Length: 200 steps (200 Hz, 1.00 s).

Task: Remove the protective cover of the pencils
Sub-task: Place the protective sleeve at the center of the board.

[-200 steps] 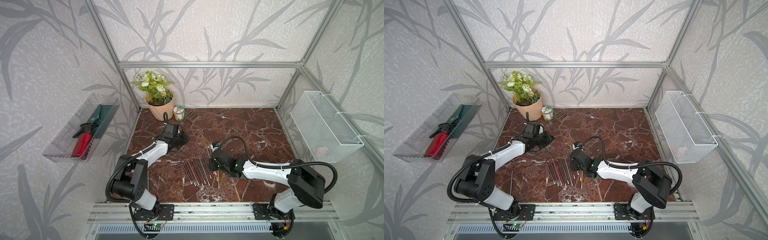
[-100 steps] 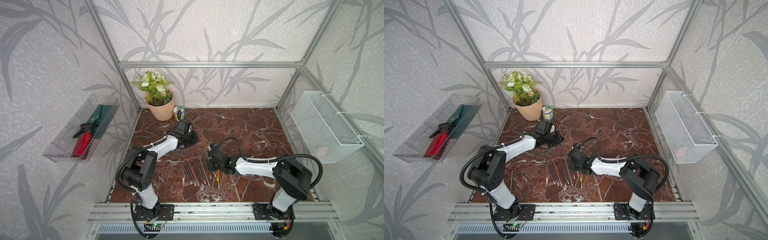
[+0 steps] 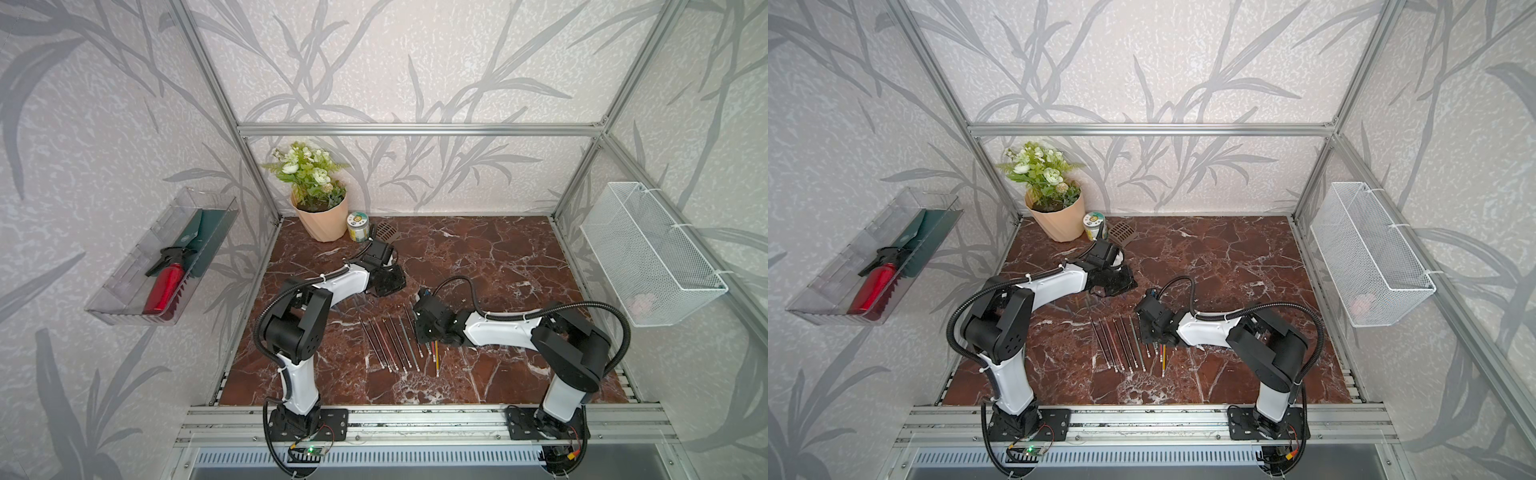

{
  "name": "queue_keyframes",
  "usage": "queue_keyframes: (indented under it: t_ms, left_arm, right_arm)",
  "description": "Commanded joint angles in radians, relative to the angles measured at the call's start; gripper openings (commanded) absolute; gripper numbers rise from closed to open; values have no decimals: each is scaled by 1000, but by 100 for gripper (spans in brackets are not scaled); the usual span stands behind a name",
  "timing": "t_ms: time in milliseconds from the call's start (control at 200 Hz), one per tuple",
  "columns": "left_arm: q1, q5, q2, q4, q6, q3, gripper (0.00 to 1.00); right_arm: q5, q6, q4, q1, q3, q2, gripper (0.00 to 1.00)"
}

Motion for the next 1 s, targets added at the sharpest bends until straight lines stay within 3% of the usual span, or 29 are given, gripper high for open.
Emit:
queue_keyframes:
  t_ms: [0, 265, 725, 995]
  left_arm:
    - [-4, 6, 27, -53, 22, 40, 0]
    - [-7, 0, 68, -90, 25, 71, 0]
    - [-7, -29, 123, -169, 28, 116, 0]
    - [-8, -84, 137, -240, 39, 145, 6]
  right_arm:
    - [-7, 12, -28, -9, 25, 22, 1]
    - [-13, 13, -32, -13, 25, 24, 4]
    - [-20, 11, -37, -15, 36, 26, 20]
    - [-19, 7, -45, -14, 38, 8, 20]
